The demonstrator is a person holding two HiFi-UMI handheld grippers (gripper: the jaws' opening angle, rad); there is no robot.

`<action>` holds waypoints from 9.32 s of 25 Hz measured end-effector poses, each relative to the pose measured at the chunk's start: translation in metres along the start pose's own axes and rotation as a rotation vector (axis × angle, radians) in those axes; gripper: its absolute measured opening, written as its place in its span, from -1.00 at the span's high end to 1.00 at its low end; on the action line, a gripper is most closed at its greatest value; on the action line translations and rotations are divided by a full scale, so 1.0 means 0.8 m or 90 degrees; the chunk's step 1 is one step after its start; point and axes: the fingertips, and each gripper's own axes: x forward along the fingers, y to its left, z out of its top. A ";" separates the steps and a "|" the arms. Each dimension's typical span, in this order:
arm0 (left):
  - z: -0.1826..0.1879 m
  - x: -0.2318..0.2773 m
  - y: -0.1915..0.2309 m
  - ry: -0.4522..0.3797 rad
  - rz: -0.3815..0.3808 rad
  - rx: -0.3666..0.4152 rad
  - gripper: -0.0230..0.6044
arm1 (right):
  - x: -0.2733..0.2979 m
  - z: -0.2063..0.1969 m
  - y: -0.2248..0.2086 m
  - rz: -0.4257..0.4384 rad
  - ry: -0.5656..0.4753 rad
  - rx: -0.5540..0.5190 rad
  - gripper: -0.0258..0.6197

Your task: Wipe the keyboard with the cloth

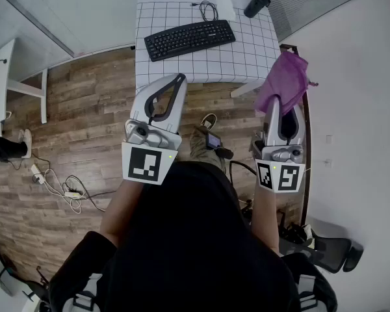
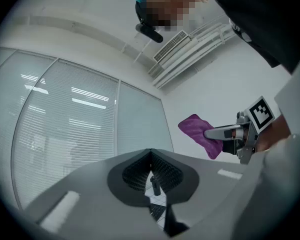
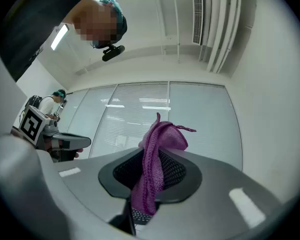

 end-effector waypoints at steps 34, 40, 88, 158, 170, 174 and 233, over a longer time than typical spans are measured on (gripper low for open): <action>-0.116 0.152 0.018 0.155 0.024 -0.006 0.92 | 0.139 -0.136 -0.106 0.022 0.097 0.060 0.60; -0.144 0.184 0.025 0.192 0.049 -0.006 0.93 | 0.181 -0.185 -0.145 0.034 0.142 0.094 0.60; -0.617 0.049 0.126 0.606 0.168 -0.111 0.92 | 0.401 -0.698 -0.224 0.185 0.647 -0.045 0.59; -0.660 0.048 0.122 0.606 0.174 -0.161 0.44 | 0.404 -0.696 -0.081 0.255 0.654 0.026 0.61; -0.659 0.048 0.122 0.599 0.175 -0.162 0.44 | 0.404 -0.692 -0.038 0.293 0.648 0.044 0.61; -0.660 0.048 0.123 0.597 0.176 -0.161 0.44 | 0.406 -0.692 -0.031 0.292 0.647 0.046 0.61; -0.661 0.049 0.123 0.574 0.185 -0.166 0.43 | 0.398 -0.674 0.112 0.406 0.635 0.046 0.61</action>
